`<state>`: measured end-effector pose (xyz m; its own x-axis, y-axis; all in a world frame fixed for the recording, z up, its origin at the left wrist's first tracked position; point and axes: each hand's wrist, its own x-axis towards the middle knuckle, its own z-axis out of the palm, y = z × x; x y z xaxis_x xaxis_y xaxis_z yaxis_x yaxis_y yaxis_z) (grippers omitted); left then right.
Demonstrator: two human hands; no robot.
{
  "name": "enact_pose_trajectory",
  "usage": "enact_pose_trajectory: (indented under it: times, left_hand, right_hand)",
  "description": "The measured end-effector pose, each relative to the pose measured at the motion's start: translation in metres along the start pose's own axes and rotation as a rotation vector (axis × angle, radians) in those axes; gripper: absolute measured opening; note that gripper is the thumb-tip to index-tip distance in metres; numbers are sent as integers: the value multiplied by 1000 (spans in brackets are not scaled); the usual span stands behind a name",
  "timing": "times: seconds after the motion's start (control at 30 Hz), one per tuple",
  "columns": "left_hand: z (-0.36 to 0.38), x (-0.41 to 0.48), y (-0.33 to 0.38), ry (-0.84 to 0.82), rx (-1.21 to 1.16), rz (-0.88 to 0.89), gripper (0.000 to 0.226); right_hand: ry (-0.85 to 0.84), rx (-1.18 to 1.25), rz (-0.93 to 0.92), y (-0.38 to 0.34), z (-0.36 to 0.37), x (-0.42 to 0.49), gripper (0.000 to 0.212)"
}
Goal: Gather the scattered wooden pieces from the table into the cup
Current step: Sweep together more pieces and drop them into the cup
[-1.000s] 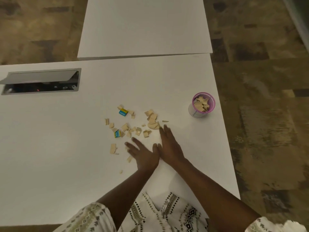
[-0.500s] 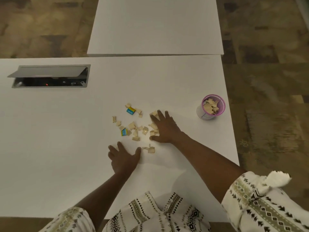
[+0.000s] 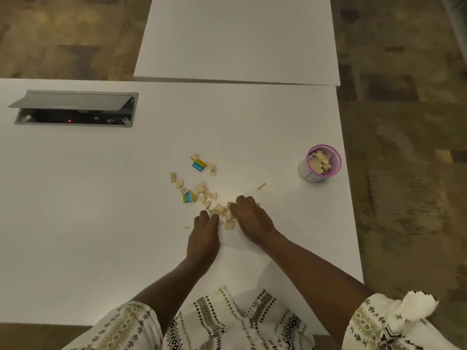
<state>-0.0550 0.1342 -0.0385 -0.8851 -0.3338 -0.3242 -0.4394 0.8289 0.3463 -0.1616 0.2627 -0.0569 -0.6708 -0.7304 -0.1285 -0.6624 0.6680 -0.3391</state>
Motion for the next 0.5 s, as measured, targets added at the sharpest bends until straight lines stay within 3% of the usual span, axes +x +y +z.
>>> enact_pose_trajectory:
  times: [0.13, 0.2, 0.27, 0.37, 0.5]
  left_hand:
    - [-8, 11, -1, 20, -46, -22, 11]
    - [-10, 17, -2, 25, -118, -62, 10]
    - [-11, 24, -1, 39, -229, -154, 11]
    - [-18, 33, 6, 42, -379, -282, 8]
    - [-23, 44, 25, 33, -534, -314, 4]
  right_hand:
    - [89, 258, 192, 6, -8, 0, 22]
    - [115, 473, 379, 6, -19, 2, 18]
    - [94, 717, 570, 7, -29, 1, 11]
    - [53, 1210, 829, 11, -37, 0, 18]
    - [72, 1788, 948, 16, -48, -2, 22]
